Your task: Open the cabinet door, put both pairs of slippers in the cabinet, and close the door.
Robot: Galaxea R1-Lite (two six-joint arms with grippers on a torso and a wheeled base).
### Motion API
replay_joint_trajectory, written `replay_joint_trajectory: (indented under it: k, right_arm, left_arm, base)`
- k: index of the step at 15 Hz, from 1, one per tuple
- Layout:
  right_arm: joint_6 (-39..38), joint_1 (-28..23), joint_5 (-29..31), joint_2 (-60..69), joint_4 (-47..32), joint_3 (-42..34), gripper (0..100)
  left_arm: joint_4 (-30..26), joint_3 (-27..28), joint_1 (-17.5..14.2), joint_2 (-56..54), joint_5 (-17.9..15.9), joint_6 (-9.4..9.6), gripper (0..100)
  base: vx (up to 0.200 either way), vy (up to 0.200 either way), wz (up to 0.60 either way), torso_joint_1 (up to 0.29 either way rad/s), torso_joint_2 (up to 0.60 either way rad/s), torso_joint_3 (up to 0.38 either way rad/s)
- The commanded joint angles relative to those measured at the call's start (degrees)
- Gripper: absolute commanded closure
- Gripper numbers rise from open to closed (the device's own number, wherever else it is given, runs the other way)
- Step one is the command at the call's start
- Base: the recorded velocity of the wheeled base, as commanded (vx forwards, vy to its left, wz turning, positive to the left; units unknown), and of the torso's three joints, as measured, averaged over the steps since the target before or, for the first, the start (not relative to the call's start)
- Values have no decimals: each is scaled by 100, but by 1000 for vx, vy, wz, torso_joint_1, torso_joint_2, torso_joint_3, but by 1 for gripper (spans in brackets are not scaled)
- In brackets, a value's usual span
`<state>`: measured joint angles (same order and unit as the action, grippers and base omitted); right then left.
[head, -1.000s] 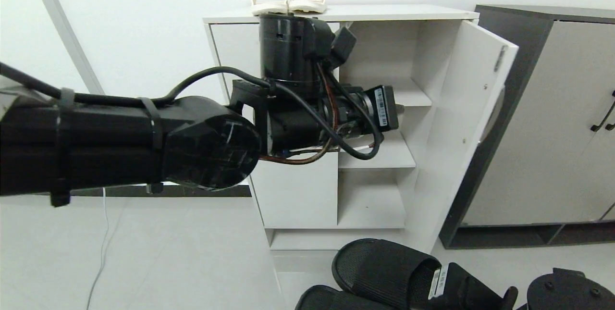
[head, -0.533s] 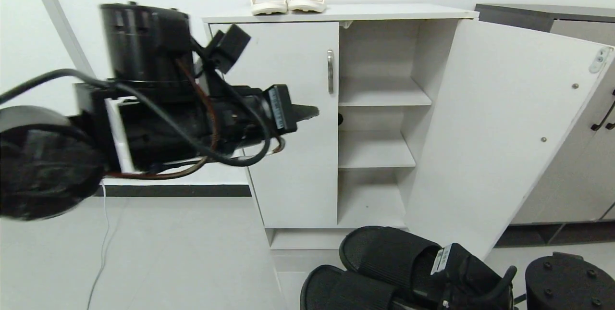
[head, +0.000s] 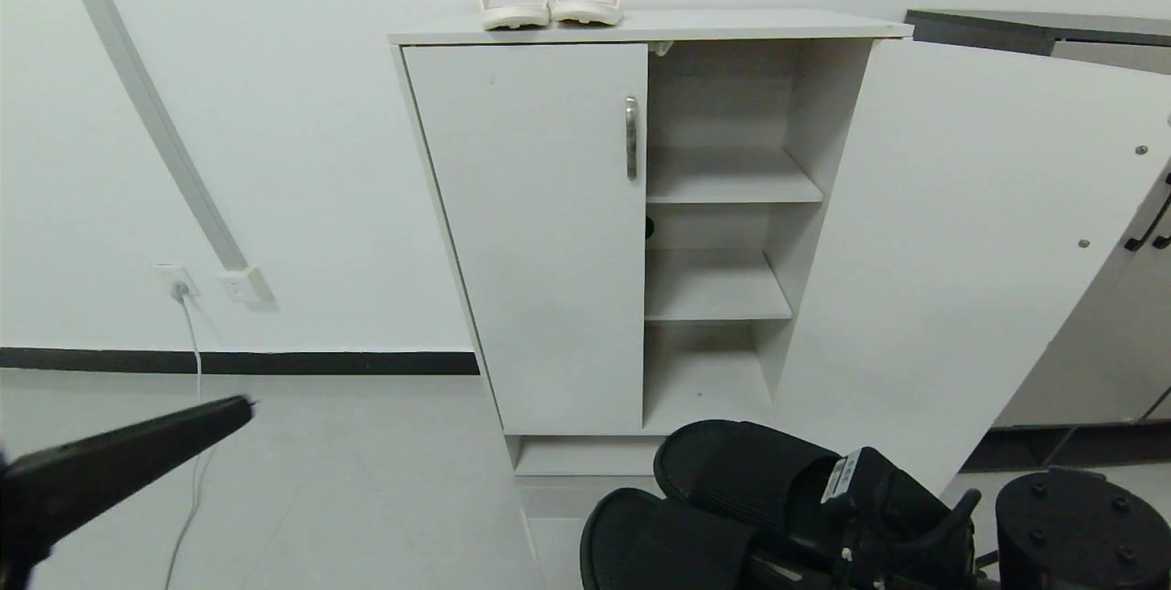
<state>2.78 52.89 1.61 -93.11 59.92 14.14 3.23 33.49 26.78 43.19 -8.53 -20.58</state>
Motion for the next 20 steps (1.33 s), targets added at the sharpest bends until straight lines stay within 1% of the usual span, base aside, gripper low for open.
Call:
replay_joint_trajectory:
  k: [1, 2, 3, 4, 5, 6, 7, 8, 9, 10, 11, 12, 13, 14, 15, 16, 17, 18, 19, 20]
  right_arm:
    - [3, 2, -3, -14, 2, 1, 100]
    - [3, 2, -3, -14, 2, 1, 100]
    - [3, 10, 6, -23, 2, 10, 100]
    - [3, 10, -3, -23, 2, 10, 100]
    - [12, 10, -3, -23, 2, 10, 100]
    - [3, 10, -3, -23, 2, 10, 100]
    - [3, 2, -3, -58, -6, 36, 100]
    - [-14, -25, 41, -172, 2, 115, 100]
    - [-32, -104, 50, -304, 2, 221, 100]
    - [-155, -227, 59, -480, 2, 379, 100]
    - [-348, -245, 208, -585, 2, 537, 100]
    - [-515, -262, 454, -717, 2, 739, 100]
    - [-630, -271, 727, -849, 2, 968, 100]
    - [-726, -306, 938, -937, 2, 1144, 100]
    - [-849, -359, 1184, -1113, 2, 1363, 100]
    - [-867, -368, 1245, -1165, 2, 1425, 100]
    - [-876, -394, 1351, -1280, 2, 1548, 100]
    - [-876, -394, 1368, -1332, 2, 1601, 100]
    - [-876, -394, 1421, -1394, 2, 1644, 100]
    - [-876, -394, 1456, -1420, 2, 1671, 100]
  left_arm:
    - [-719, -826, -701, -2034, 300, 335, 100]
    - [-965, -1116, -1167, -2482, 370, 643, 100]
    - [-1053, -1283, -1448, -2640, 493, 792, 100]
    - [-1053, -1538, -1747, -2834, 634, 906, 100]
    - [-1053, -1758, -1931, -2957, 739, 915, 100]
    - [-1044, -1907, -2045, -3089, 836, 915, 100]
    - [-1035, -2180, -2151, -3308, 1003, 933, 100]
    - [-1026, -2400, -2177, -3537, 1091, 1047, 100]
    - [-1026, -2619, -2195, -3757, 1196, 1249, 100]
    - [-894, -2874, -2221, -3827, 1521, 1539, 100]
    - [-393, -3199, -2230, -3827, 1759, 1724, 100]
    - [2, -3349, -2230, -3827, 1759, 1944, 100]
    - [-86, -3349, -2239, -3827, 1776, 2014, 100]
    - [-95, -3349, -2239, -3827, 1776, 2040, 100]
    - [-103, -3340, -2265, -3836, 1794, 2023, 100]
    - [-112, -3340, -2300, -3853, 1794, 1987, 100]
    - [-112, -3340, -2608, -4029, 1864, 1944, 100]
    - [-112, -3340, -2775, -4214, 1926, 1970, 100]
    - [-112, -3340, -2696, -4310, 2084, 1996, 100]
    - [-112, -3340, -2687, -4319, 1952, 2102, 100]
  base:
    - [0, 0, 0, 0, 0, 0]
    - [0, 0, 0, 0, 0, 0]
    - [0, 0, 0, 0, 0, 0]
    - [0, 0, 0, 0, 0, 0]
    - [0, 0, 0, 0, 0, 0]
    - [0, 0, 0, 0, 0, 0]
    - [0, 0, 0, 0, 0, 0]
    - [0, 0, 0, 0, 0, 0]
    - [0, 0, 0, 0, 0, 0]
    - [0, 0, 0, 0, 0, 0]
    - [0, 0, 0, 0, 0, 0]
    - [0, 0, 0, 0, 0, 0]
    - [0, 0, 0, 0, 0, 0]
    - [0, 0, 0, 0, 0, 0]
    - [0, 0, 0, 0, 0, 0]
    - [0, 0, 0, 0, 0, 0]
    - [0, 0, 0, 0, 0, 0]
    - [0, 0, 0, 0, 0, 0]
    - [0, 0, 0, 0, 0, 0]
    - [0, 0, 0, 0, 0, 0]
